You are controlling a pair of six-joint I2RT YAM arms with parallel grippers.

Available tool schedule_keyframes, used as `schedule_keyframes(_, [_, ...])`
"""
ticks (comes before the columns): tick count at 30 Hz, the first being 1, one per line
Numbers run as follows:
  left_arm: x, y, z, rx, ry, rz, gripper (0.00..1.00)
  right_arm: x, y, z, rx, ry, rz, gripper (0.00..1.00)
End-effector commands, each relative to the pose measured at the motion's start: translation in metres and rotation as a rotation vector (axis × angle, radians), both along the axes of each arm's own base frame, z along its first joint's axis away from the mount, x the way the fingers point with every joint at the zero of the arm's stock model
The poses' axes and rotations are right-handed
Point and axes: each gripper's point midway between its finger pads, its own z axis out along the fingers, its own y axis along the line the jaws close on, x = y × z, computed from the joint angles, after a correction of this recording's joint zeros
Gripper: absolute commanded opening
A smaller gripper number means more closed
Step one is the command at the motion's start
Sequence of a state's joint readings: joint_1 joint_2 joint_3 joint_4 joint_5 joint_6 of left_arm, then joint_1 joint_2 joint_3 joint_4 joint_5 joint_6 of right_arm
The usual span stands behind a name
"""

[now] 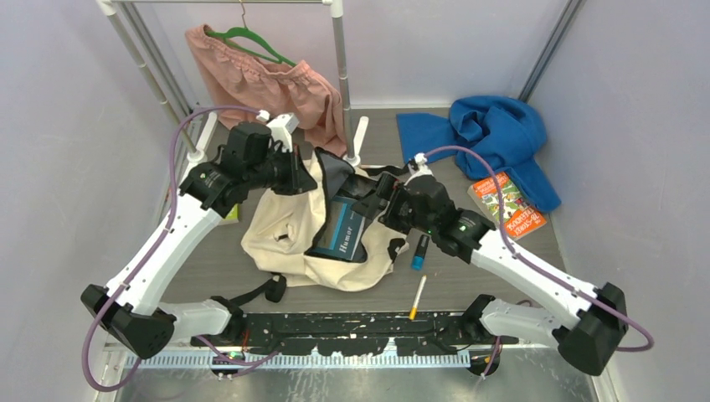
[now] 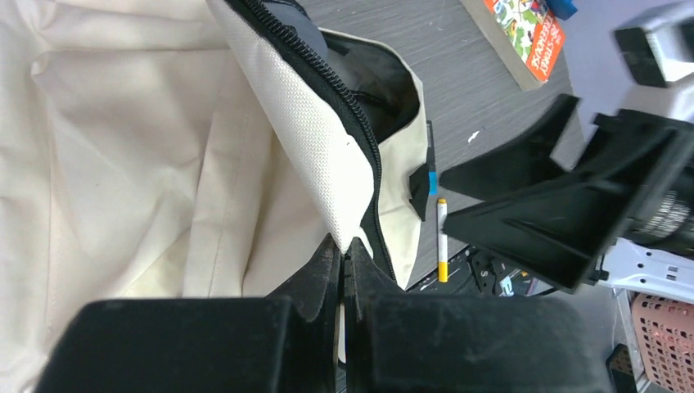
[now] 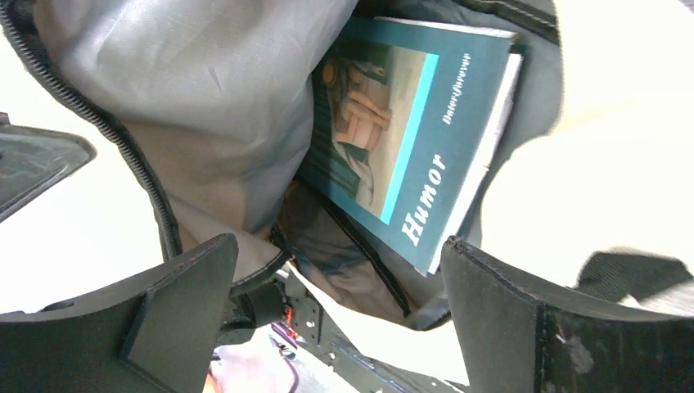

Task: Pack the student bag
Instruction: Place the book in the student bag.

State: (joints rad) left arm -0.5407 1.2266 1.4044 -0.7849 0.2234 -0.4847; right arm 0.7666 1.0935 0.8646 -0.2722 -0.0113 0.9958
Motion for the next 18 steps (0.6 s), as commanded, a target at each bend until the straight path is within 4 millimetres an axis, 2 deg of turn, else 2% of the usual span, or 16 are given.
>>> schedule_keyframes(1, [0.003,0.008,0.012,-0.002,-0.085,0.023,0.0,-0.009,-0.036,0.003,-0.134,-0.023,-0.056,1.0])
schedule_keyframes(4, [0.0,0.008,0.009,0.0,-0.086,0.006,0.0,-0.009,-0.061,0.006,-0.203,-0.052,-0.133,1.0])
schedule_keyframes(6, [-0.008,-0.001,0.011,-0.038,-0.09,-0.06,0.0,-0.006,-0.081,0.013,-0.234,-0.094,-0.2,1.0])
schedule_keyframes(7, [-0.013,-0.006,0.011,-0.064,-0.09,-0.087,0.03,-0.006,-0.09,0.016,-0.245,-0.115,-0.234,1.0])
schedule_keyframes(8, [-0.017,-0.012,0.009,-0.084,-0.083,-0.112,0.17,-0.005,-0.1,0.02,-0.262,-0.137,-0.268,1.0])
schedule_keyframes(9, [-0.022,-0.018,0.005,-0.095,-0.075,-0.139,0.38,-0.003,-0.108,0.024,-0.278,-0.157,-0.299,1.0])
schedule_keyframes(11, [-0.03,-0.029,-0.009,-0.071,-0.05,-0.181,0.69,-0.002,-0.121,0.025,-0.33,-0.17,-0.337,1.0])
schedule_keyframes(12, [-0.035,-0.035,-0.017,-0.038,-0.041,-0.204,0.79,0.0,-0.126,0.025,-0.362,-0.171,-0.351,1.0])
schedule_keyframes(14, [-0.042,-0.043,-0.033,0.046,-0.016,-0.229,0.86,0.002,-0.134,0.026,-0.406,-0.17,-0.381,1.0])
schedule_keyframes(16, [-0.043,-0.043,-0.042,0.099,0.018,-0.221,0.87,0.003,-0.138,0.028,-0.424,-0.173,-0.396,1.0])
schedule_keyframes(18, [-0.037,-0.033,-0.044,0.137,0.008,-0.163,0.86,0.002,-0.141,0.033,-0.416,-0.185,-0.404,1.0])
